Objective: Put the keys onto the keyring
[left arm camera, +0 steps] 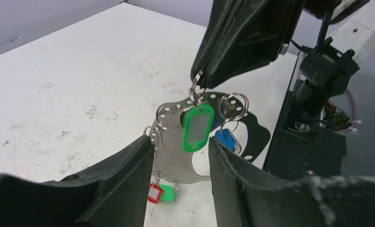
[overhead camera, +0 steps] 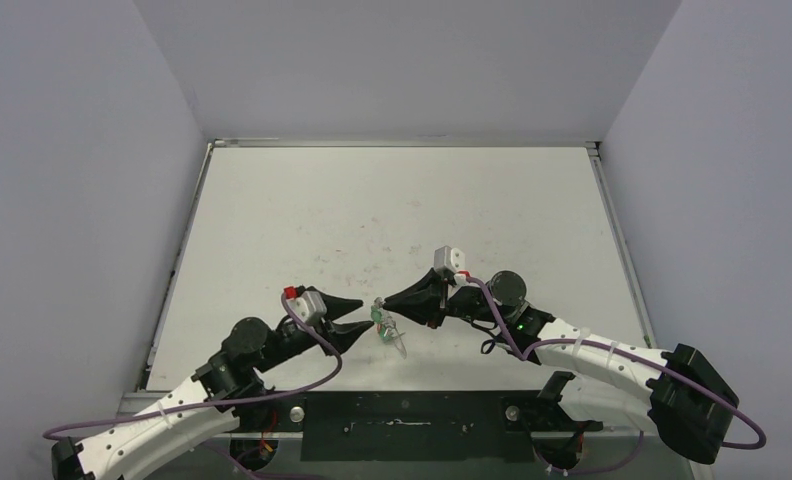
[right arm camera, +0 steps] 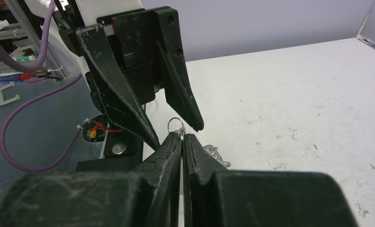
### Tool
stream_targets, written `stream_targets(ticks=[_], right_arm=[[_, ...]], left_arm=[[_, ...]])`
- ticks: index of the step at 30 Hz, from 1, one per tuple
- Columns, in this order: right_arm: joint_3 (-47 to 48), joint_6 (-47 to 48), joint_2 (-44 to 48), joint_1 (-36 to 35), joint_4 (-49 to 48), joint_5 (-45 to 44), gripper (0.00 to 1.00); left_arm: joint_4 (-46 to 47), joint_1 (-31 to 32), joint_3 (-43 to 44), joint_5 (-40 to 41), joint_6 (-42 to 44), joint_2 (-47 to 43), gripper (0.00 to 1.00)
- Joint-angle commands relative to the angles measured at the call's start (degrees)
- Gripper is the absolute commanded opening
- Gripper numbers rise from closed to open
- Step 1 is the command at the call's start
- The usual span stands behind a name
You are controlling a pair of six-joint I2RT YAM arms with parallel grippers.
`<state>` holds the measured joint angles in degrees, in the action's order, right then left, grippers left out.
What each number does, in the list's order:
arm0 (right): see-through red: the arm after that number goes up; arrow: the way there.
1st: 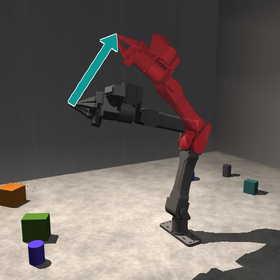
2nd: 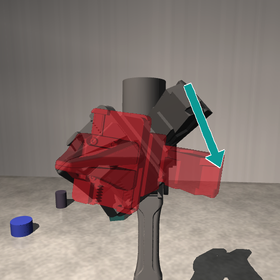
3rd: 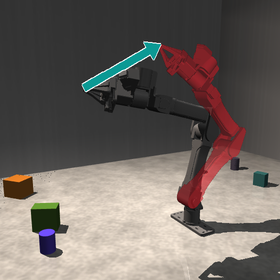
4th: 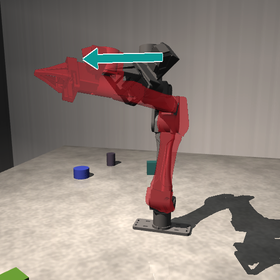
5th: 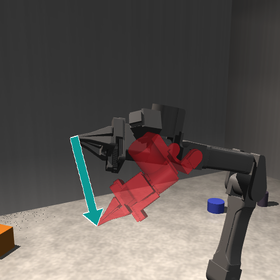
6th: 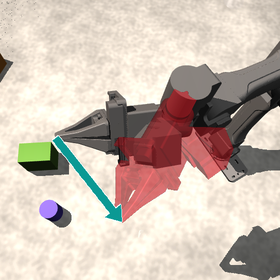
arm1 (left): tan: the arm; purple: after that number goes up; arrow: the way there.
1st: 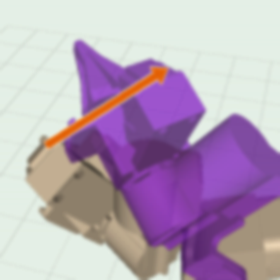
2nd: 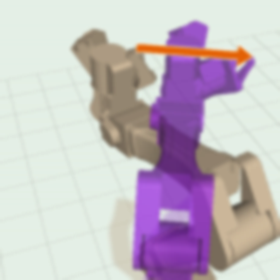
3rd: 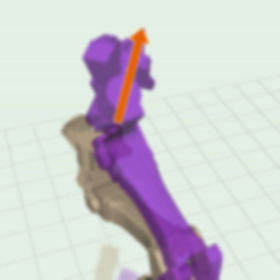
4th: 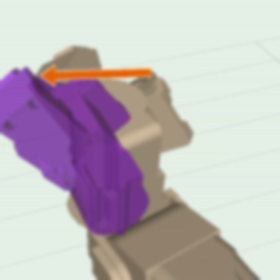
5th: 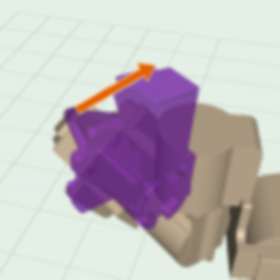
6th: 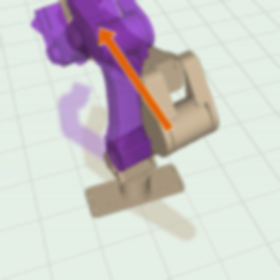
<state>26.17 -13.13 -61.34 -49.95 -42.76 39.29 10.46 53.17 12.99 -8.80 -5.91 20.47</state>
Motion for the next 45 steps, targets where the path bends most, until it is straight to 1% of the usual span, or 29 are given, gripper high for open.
stream_targets(ticks=[1, 7, 11, 12, 14, 17, 20, 25, 32, 33, 35, 36, 38, 42, 45], right_arm=[[1.8, 0.4, 0.7, 0.0, -4.7, 1.3, 0.0], [1.6, 0.3, 0.6, 0.0, -4.5, 1.2, 0.0], [1.5, 0.4, 0.6, 0.0, -4.2, 1.1, 0.0], [1.4, 0.4, 0.6, 0.0, -4.2, 1.1, 0.0], [1.4, 0.4, 0.7, 0.0, -4.2, 1.0, 0.0], [1.4, 0.4, 0.8, 0.0, -4.0, 0.9, 0.0], [1.3, 0.5, 1.0, 0.0, -3.9, 0.7, 0.0], [1.2, 0.6, 1.0, 0.0, -3.9, 0.4, 0.0], [1.2, 0.6, 0.8, 0.0, -4.0, 0.2, 0.0], [1.2, 0.6, 0.8, 0.0, -3.9, 0.2, 0.0], [1.3, 0.6, 0.8, 0.0, -3.8, 0.2, 0.0], [1.2, 0.6, 0.9, 0.0, -3.8, 0.1, 0.0], [1.3, 0.6, 0.8, 0.0, -3.7, 0.1, 0.0], [1.3, 0.6, 0.8, 0.0, -3.6, 0.1, 0.0], [1.4, 0.5, 0.8, 0.0, -3.6, 0.1, 0.0]], left_arm=[[2.4, -0.2, 5.1, 4.5, -6.9, -0.3, 0.45], [1.5, -0.2, 9.0, 6.0, -11.7, 3.7, 0.47], [0.6, -0.2, 11.3, 5.9, -14.0, 6.8, 0.45], [0.3, -0.2, 11.7, 5.6, -14.2, 7.5, 0.43], [-0.1, -0.2, 12.3, 5.1, -14.2, 8.7, 0.39], [-0.2, -0.2, 12.2, 4.4, -14.1, 9.1, 0.29], [-0.3, -0.1, 11.3, 3.9, -13.7, 8.4, 0.17], [0.2, -0.2, 9.6, 3.1, -13.1, 6.5, 0.0], [0.9, -0.2, 8.0, 3.1, -12.7, 5.6, 0.0], [1.0, -0.2, 7.9, 3.2, -12.7, 5.5, 0.03], [1.0, -0.2, 8.0, 3.3, -12.5, 5.5, 0.16], [1.2, -0.2, 8.1, 3.1, -12.5, 5.5, 0.21], [1.8, -0.2, 8.1, 2.6, -12.4, 5.7, 0.25], [3.8, -0.2, 7.7, 0.5, -12.5, 7.2, 0.24], [4.3, -0.2, 7.6, -0.2, -12.6, 8.4, 0.2]])
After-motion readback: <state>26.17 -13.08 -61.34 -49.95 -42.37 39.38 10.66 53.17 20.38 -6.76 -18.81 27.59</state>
